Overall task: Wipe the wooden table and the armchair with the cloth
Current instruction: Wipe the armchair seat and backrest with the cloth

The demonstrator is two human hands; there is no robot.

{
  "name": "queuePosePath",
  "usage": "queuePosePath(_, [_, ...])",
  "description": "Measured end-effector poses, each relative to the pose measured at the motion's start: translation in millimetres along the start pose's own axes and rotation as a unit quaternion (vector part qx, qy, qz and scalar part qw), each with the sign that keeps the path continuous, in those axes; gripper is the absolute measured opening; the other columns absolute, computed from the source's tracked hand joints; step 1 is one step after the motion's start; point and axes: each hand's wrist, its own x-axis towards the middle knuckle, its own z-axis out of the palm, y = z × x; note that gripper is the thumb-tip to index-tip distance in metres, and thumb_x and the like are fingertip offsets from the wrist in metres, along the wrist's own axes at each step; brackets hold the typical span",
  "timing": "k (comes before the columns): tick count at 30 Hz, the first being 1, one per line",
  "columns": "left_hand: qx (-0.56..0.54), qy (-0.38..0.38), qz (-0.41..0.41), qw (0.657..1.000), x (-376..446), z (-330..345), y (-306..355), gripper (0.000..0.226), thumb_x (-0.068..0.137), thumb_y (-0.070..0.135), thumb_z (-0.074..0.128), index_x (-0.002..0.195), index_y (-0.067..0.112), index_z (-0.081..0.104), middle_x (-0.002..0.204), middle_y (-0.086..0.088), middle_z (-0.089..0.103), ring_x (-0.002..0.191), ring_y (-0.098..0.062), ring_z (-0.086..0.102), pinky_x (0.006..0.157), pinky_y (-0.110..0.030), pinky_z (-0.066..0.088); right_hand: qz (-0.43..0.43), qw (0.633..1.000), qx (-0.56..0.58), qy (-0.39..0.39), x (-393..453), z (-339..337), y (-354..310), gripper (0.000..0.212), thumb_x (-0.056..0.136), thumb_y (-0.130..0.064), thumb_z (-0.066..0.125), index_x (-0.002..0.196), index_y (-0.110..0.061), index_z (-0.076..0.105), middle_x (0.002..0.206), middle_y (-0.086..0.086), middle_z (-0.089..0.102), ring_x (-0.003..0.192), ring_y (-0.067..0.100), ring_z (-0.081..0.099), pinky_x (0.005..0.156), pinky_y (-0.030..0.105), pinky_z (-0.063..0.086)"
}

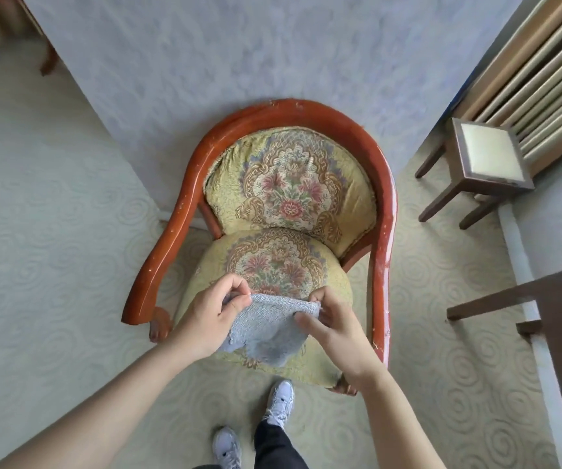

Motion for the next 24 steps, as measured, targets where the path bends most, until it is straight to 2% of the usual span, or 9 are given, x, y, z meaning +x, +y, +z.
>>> queuePosePath(3, [-0.039,0.003,-0.014,0.999,30,18,-17,0.022,0.096,0.003,0.063,0.088,0.024,0.060,0.084,0.002,0.066,0.078,-0.011,0.061,0.076,-0.030,0.047,0.075,0.979,0.184,-0.053,33,-2,29,0.046,0.082,-0.031,0.080,0.118,-0.029,0.051,0.098,0.002,0.064,0.092,0.018,0.060,0.084,0.039,0.053])
queuePosePath(5, [-0.074,-0.015,-0.026,0.997,52,33,-32,0.022,0.096,0.001,0.063,0.090,0.022,0.060,0.081,0.014,0.066,0.077,0.001,0.058,0.074,-0.017,0.045,0.163,0.949,0.252,-0.096,56,-3,50,0.080,0.073,-0.037,0.088,0.140,-0.033,0.045,0.130,0.010,0.064,0.119,0.028,0.062,0.104,0.053,0.048])
queuePosePath(6, [-0.091,-0.023,-0.036,0.995,62,40,-41,0.019,0.096,0.001,0.063,0.092,0.020,0.061,0.080,0.017,0.065,0.076,0.004,0.057,0.073,-0.013,0.043,0.191,0.932,0.281,-0.125,67,-4,62,0.088,0.071,-0.038,0.089,0.145,-0.024,0.043,0.137,0.015,0.061,0.125,0.032,0.060,0.108,0.054,0.044])
queuePosePath(9, [-0.135,-0.044,-0.064,0.988,89,57,-75,0.015,0.096,0.004,0.064,0.094,0.019,0.062,0.079,0.015,0.066,0.075,0.002,0.056,0.071,-0.012,0.043,0.255,0.893,0.342,-0.143,91,-4,100,0.084,0.075,-0.035,0.088,0.139,0.002,0.050,0.135,0.025,0.061,0.126,0.039,0.058,0.109,0.051,0.045])
queuePosePath(12, [-0.134,-0.049,-0.074,0.987,111,72,-122,0.018,0.092,0.003,0.069,0.096,0.020,0.064,0.086,0.011,0.073,0.079,0.001,0.063,0.073,-0.011,0.046,0.315,0.858,0.389,-0.118,106,3,145,0.067,0.084,-0.034,0.080,0.135,0.003,0.057,0.136,0.026,0.059,0.127,0.039,0.057,0.108,0.048,0.047])
queuePosePath(15, [-0.110,-0.018,-0.072,0.991,124,91,-174,0.022,0.092,0.012,0.070,0.105,0.028,0.063,0.104,0.019,0.074,0.096,0.003,0.069,0.083,-0.011,0.050,0.324,0.864,0.386,-0.031,123,12,190,0.046,0.091,-0.032,0.070,0.125,-0.001,0.067,0.129,0.023,0.065,0.120,0.036,0.064,0.093,0.041,0.057])
queuePosePath(18, [-0.018,0.035,-0.088,0.995,131,105,-233,0.029,0.090,0.050,0.062,0.117,0.039,0.060,0.121,0.026,0.066,0.112,0.004,0.061,0.094,-0.018,0.048,0.282,0.883,0.363,0.092,139,10,229,0.036,0.100,-0.022,0.055,0.125,0.001,0.065,0.120,0.023,0.070,0.111,0.034,0.069,0.081,0.035,0.059])
queuePosePath(21, [0.157,0.038,-0.098,0.982,139,110,-296,0.075,0.084,0.079,0.048,0.146,0.037,0.039,0.149,0.021,0.042,0.134,0.001,0.038,0.109,-0.029,0.036,0.221,0.887,0.312,0.257,149,-1,257,0.032,0.104,-0.019,0.051,0.126,0.001,0.062,0.111,0.016,0.074,0.100,0.018,0.073,0.070,0.023,0.058])
queuePosePath(24, [0.245,-0.015,-0.120,0.962,152,118,-345,0.113,0.078,0.091,0.029,0.162,0.022,-0.003,0.170,0.002,-0.009,0.155,-0.012,-0.010,0.127,-0.045,0.009,0.150,0.890,0.111,0.417,158,-14,274,0.033,0.105,-0.033,0.050,0.128,-0.015,0.065,0.114,0.006,0.072,0.087,-0.012,0.067,0.066,0.009,0.051])
